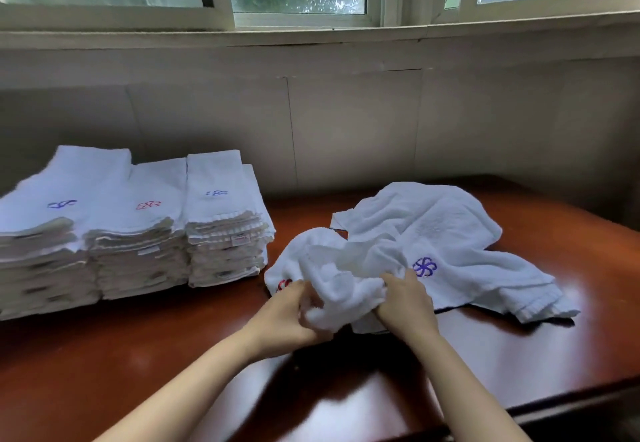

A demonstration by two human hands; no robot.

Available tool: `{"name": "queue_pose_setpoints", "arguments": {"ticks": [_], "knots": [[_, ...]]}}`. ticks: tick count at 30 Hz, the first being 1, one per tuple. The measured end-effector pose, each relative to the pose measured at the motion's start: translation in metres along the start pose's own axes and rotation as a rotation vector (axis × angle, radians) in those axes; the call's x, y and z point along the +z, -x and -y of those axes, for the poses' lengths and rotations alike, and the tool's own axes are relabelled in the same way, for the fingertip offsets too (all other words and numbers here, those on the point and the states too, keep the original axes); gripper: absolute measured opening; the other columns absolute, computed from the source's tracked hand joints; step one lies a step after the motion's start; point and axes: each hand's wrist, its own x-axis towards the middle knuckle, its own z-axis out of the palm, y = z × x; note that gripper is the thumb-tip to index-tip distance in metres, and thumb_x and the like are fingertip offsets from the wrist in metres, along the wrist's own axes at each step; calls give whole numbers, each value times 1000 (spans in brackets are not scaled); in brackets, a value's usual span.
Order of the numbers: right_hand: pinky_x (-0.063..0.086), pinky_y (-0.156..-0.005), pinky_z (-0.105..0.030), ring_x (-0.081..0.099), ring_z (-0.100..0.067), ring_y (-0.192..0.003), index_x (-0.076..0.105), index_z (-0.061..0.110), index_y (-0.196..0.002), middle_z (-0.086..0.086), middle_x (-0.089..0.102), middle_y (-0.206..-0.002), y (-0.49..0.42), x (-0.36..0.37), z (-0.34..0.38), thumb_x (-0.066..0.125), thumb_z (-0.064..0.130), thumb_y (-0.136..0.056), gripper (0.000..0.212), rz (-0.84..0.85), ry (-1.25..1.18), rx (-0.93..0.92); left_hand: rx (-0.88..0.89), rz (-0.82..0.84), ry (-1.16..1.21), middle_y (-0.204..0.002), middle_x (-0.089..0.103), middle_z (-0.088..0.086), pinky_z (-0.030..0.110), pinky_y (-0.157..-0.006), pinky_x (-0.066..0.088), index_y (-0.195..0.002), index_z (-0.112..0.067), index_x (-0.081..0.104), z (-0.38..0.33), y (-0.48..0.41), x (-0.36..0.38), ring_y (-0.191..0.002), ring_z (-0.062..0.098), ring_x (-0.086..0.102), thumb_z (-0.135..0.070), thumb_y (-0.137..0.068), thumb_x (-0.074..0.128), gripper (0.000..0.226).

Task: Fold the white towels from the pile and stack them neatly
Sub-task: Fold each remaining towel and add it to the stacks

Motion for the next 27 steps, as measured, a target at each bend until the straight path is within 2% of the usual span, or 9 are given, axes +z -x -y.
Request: {"name": "queue_pose_setpoints", "arguments": {"ticks": [3,7,10,12,16,19,21,24,27], "knots": [[28,-107,-39,34,-31,-125,65,26,-105,-10,38,-132,12,1,21,50,30,-85,26,-53,89,-102,-147,-163,223,-90,65,-18,14,-68,51,-106,-55,37,10,27,-12,-81,2,62,-29,-67,81,65],[6,-111,-57,20,-37,-138,74,27,-87,-11,33,-142,41,0,61,56,31,-71,24,-190,136,-376,-287,-374,285,-110,65,-10,37,-85,55,-126,-34,36,23,57,-36,-101,8,65,-42,-54,84,87],[-6,-112,-55,28,-27,-137,68,23,-106,-5,44,-135,64,14,80,52,41,-77,38,41,245,-589,-342,-175,382,-113,64,2,50,-94,49,-125,-30,43,37,77,-68,-108,18,61,-36,-51,78,82],[-14,-113,-48,39,-24,-127,56,20,-117,-4,49,-124,75,30,86,55,32,-81,38,269,314,-668,-473,0,575,-115,67,6,49,-97,45,-121,-32,53,44,95,-90,-106,23,61,-52,-51,76,77],[17,-106,-33,49,-27,-102,50,21,-101,-4,47,-109,90,41,99,56,24,-77,25,270,306,-883,-522,-68,432,-95,74,-11,28,-76,53,-109,-31,64,41,111,-99,-82,5,69,-82,-55,56,75],[27,-77,-30,47,-24,-90,47,27,-87,3,43,-98,90,37,106,58,53,-77,30,396,198,-918,-560,-244,-18,-109,69,-5,32,-84,49,-110,-26,65,42,102,-88,-103,19,64,-65,-71,57,55],[31,-70,-31,47,-18,-81,46,25,-79,7,44,-87,86,29,107,48,69,-78,44,519,93,-818,-707,-287,-220,-103,69,5,29,-68,42,-83,-21,62,45,104,-90,-97,28,63,-40,-83,53,22],[35,-64,-29,49,-13,-70,43,24,-70,9,50,-72,79,20,108,32,68,-89,49,551,-112,-602,-804,-464,-293,-90,65,13,30,-63,38,-61,-16,48,52,118,-110,-87,35,61,-24,-77,54,19],[43,-70,-31,59,-14,-86,47,31,-108,7,63,-88,74,24,107,39,60,-92,34,428,10,-514,-775,-745,-425,-90,53,7,31,-64,37,-66,-16,44,61,139,-134,-74,32,50,-7,-73,52,14]]}}
